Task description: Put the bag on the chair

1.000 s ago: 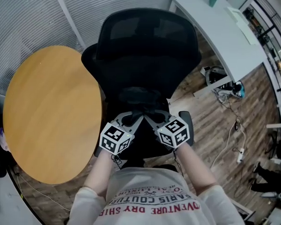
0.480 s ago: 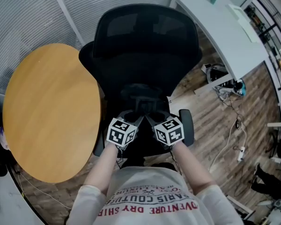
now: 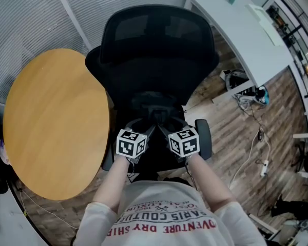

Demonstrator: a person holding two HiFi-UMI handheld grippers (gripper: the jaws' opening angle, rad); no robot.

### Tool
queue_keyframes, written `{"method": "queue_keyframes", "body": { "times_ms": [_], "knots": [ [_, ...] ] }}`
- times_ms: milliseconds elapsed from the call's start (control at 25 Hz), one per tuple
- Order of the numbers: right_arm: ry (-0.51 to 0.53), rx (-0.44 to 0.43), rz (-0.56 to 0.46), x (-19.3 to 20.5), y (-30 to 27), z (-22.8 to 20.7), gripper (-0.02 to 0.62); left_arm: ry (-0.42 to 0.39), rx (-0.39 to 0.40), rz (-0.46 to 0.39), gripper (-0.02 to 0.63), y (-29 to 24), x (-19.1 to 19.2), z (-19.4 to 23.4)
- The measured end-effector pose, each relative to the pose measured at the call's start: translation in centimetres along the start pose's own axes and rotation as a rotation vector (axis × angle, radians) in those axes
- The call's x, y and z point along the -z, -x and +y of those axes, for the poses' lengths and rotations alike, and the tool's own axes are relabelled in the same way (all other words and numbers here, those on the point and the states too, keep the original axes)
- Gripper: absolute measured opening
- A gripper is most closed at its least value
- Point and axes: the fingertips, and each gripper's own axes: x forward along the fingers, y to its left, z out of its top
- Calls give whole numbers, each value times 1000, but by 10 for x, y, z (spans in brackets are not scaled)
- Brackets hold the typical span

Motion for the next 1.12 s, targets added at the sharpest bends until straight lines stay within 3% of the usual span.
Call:
{"method": "queue_keyframes", "body": {
  "times_ms": [200, 320, 400, 560, 720, 960, 1120],
  "knots": [
    [103, 57, -66, -16, 25, 5, 209, 43, -31, -4, 214, 16, -2, 2],
    [150, 95, -137, -28, 46, 9, 86, 2, -33, -71, 106, 32, -17, -10],
    [163, 110, -187, -36, 60, 12, 55, -63, -37, -114, 41, 43, -26, -21],
    [214, 113, -284, -56, 86, 22, 34, -182, -7, -179, 32, 60, -43, -47],
    [285, 104, -404, -87, 117, 41, 28, -261, 21, -309, 32, 91, -74, -74],
    [332, 50, -544, -116, 165, 68, 28, -372, -43, -525, 32, 159, -123, -107],
    [330, 37, -601, -124, 191, 76, 28, -369, -47, -595, 32, 186, -133, -118]
  ]
}}
